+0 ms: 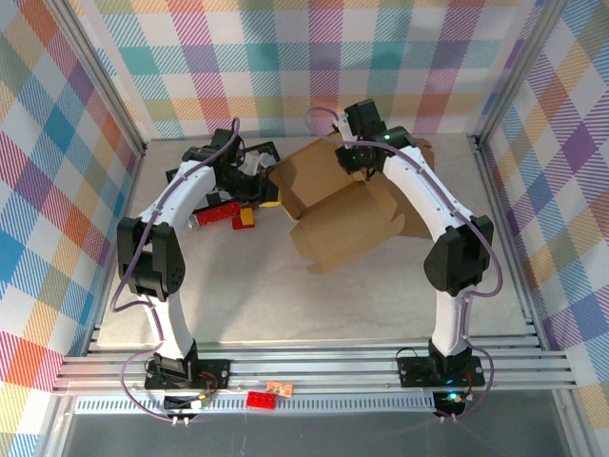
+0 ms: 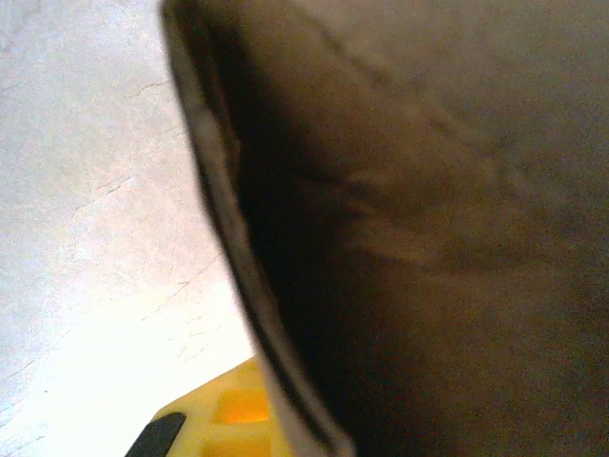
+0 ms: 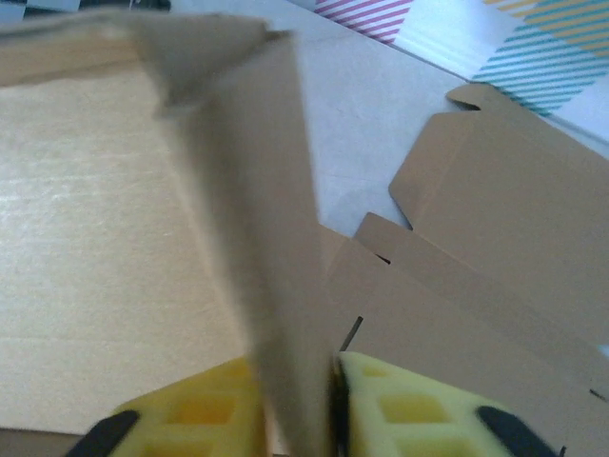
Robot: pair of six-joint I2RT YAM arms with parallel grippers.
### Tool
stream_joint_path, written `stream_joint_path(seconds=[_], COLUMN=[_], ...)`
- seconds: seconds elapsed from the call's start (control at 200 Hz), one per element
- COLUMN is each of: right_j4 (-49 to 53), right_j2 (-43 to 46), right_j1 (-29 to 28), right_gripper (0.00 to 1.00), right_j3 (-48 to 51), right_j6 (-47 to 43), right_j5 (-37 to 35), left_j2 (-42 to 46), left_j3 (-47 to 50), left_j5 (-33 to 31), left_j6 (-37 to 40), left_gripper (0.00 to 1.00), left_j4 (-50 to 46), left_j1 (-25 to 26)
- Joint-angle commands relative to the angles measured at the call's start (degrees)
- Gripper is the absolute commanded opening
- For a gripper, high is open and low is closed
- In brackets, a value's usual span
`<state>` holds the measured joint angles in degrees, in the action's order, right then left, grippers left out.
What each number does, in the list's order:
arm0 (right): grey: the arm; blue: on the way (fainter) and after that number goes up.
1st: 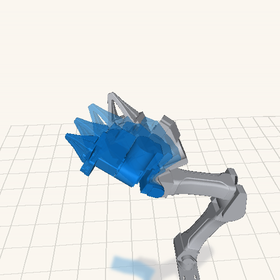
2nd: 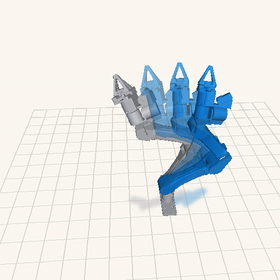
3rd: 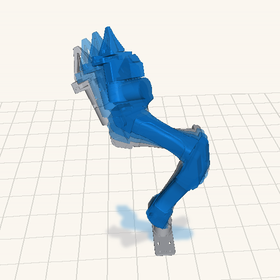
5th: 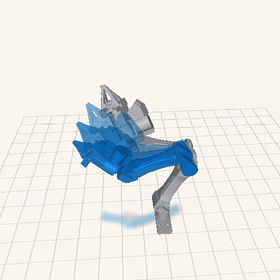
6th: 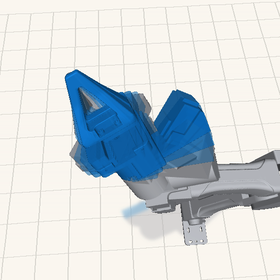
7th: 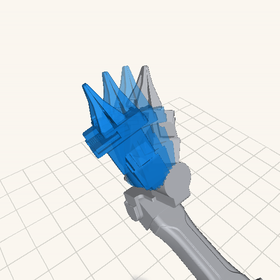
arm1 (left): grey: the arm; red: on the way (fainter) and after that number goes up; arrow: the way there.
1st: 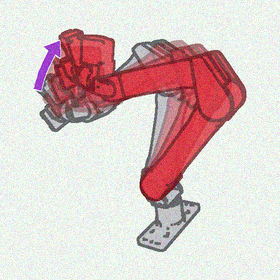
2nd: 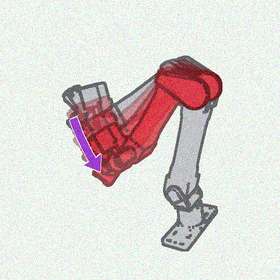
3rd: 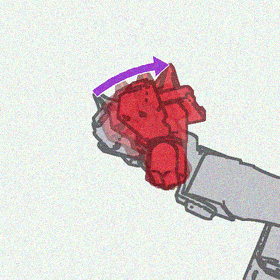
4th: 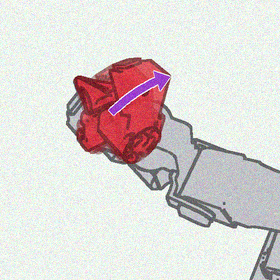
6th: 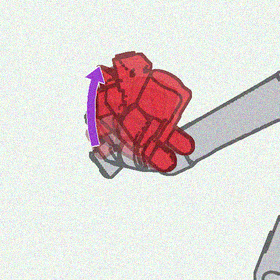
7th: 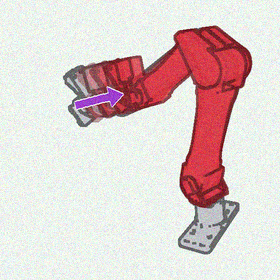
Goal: Fold the paper box
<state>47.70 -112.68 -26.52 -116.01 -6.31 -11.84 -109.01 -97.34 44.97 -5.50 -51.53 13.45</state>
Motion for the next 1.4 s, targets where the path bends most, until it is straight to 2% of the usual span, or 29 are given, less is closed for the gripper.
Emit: stream_joint_path(seconds=[0.0, 0.125, 0.19, 0.33, 0.565, 0.67, 0.89, 1.225, 1.395], right_j4=[0.5, 0.7, 1.1, 3.6, 14.9, 19.4, 15.6, 12.4, 10.4], right_j2=[0.0, -0.4, -0.8, -3.3, -8.5, -8.7, -3.6, -2.2, -1.2], right_j1=[-0.3, -0.6, -1.3, -4.1, -7.9, -8.9, -12.5, -14.6, -14.6], right_gripper=[0.17, 0.07, 0.0, 0.0, 0.0, 0.0, 0.0, 0.0, 0.0], right_j3=[-2.1, -2.1, -2.5, -5.1, -10.0, -7.7, 6.8, 17.7, 21.3], right_j6=[0.2, 2.9, 3.8, 6.3, 17.4, 24.1, 30.4, 36.9, 37.7], right_j5=[1.8, -1.6, -5.9, -19.5, -33.4, -33.4, -30.0, -25.6, -24.4], left_j2=[2.1, 2.2, 2.1, 1.9, 2.6, 3.3, 3.7, 3.7, 2.9], left_j3=[-1.2, -1.2, -1.2, -0.8, 1.1, 3.0, 9.2, 22.7, 25.4], left_j5=[1.9, 1.7, 1.4, -0.9, -10.3, -12.8, -15.7, -17.1, -17.1], left_j6=[1.4, 1.1, 0.7, -3.2, -10.9, -13.7, -15.0, -21.5, -24.1], left_gripper=[0.0, 0.0, 0.0, 0.0, 0.0, 0.0, 0.0, 0.0, 0.13], left_j4=[-0.6, -0.5, -0.3, 1.7, 4.9, 6.0, 5.8, 18.8, 24.1], left_j1=[0.2, 0.2, 0.2, 0.9, 3.3, 3.3, 4.3, 5.5, 5.8])
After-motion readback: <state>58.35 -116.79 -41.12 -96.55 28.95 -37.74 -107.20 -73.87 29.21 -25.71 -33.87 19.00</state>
